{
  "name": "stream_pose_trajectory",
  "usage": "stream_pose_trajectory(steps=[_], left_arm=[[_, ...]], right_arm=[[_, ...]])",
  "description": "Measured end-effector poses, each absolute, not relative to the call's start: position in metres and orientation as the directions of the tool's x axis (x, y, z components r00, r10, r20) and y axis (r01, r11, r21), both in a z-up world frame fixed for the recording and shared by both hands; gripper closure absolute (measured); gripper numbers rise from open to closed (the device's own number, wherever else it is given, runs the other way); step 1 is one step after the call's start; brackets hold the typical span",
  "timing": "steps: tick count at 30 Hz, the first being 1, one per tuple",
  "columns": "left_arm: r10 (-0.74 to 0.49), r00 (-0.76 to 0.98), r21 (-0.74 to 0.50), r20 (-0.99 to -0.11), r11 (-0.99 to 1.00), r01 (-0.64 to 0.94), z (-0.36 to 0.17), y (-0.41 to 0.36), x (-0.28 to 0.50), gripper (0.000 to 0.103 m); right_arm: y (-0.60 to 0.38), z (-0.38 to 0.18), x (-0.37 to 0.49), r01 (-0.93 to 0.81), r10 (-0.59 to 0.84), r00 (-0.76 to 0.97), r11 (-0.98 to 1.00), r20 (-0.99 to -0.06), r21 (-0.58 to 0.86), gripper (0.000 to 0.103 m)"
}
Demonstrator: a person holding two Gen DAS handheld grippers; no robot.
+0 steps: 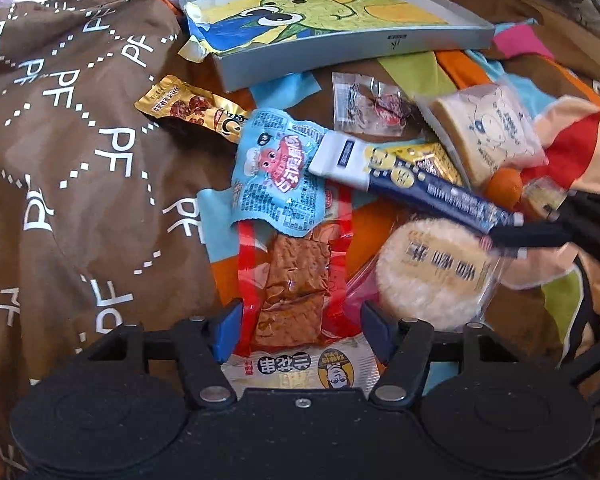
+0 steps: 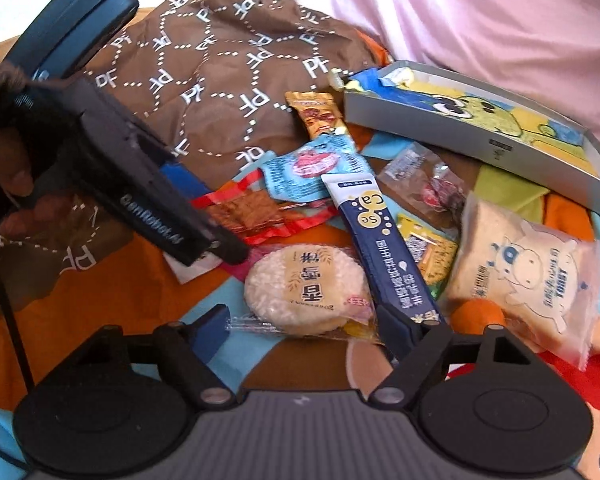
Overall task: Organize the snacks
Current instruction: 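Move the left tool to the red spicy-strip bag while the right tool approaches the round rice cracker, then close the left tool on the red bag while the right tool grips the rice cracker, lift both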
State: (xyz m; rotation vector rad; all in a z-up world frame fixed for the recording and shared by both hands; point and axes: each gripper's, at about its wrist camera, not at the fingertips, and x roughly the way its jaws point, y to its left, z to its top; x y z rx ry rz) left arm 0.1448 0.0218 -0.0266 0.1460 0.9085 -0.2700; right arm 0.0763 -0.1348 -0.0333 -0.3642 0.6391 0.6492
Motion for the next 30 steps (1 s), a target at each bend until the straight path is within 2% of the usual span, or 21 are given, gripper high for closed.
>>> stream_pose_trajectory(steps=[2, 6, 9, 13, 17, 20, 22, 30], left_arm=[[-0.158, 0.585, 0.030, -0.796, 0.954, 0.299, -0.027, 0.022, 0.143, 0.038], [-0.140, 0.590, 0.069, -0.795, 0.946, 0.317, -0.028, 0.019, 0.142, 0.033], [-0.113, 0.586, 0.115, -0.802, 0.934, 0.338, -0.030, 0.010, 0.147, 0.031], [-0.085, 0.584, 0.176, -0.807, 0.910, 0.376, -0.031, 0.003, 0.155, 0.027], [-0.080, 0.575, 0.180, -0.814, 0.907, 0.381, -0.031, 0.004, 0.161, 0.027], [-0.075, 0.577, 0.182, -0.813, 0.909, 0.375, -0.030, 0.003, 0.162, 0.038], [-0.076, 0.580, 0.182, -0.811, 0.910, 0.373, -0.028, 0.003, 0.161, 0.039], [-0.108, 0.543, 0.101, -0.833, 0.935, 0.341, -0.021, 0.006, 0.146, 0.041]], right_arm=[[-0.138, -0.032, 0.076, -0.649, 0.437, 0.626, 0.751, -0.646, -0.120, 0.019], [-0.138, -0.032, 0.073, -0.657, 0.440, 0.630, 0.741, -0.640, -0.137, 0.010], [-0.133, -0.035, 0.073, -0.680, 0.444, 0.621, 0.715, -0.646, -0.162, 0.007], [-0.122, -0.036, 0.078, -0.690, 0.432, 0.634, 0.690, -0.641, -0.217, 0.007], [-0.114, -0.040, 0.094, -0.694, 0.422, 0.619, 0.689, -0.662, -0.209, 0.007], [-0.112, -0.042, 0.102, -0.690, 0.425, 0.620, 0.696, -0.660, -0.200, 0.012], [-0.112, -0.041, 0.100, -0.696, 0.433, 0.624, 0.686, -0.650, -0.211, 0.025], [-0.123, -0.037, 0.093, -0.704, 0.438, 0.595, 0.689, -0.674, -0.174, 0.030]])
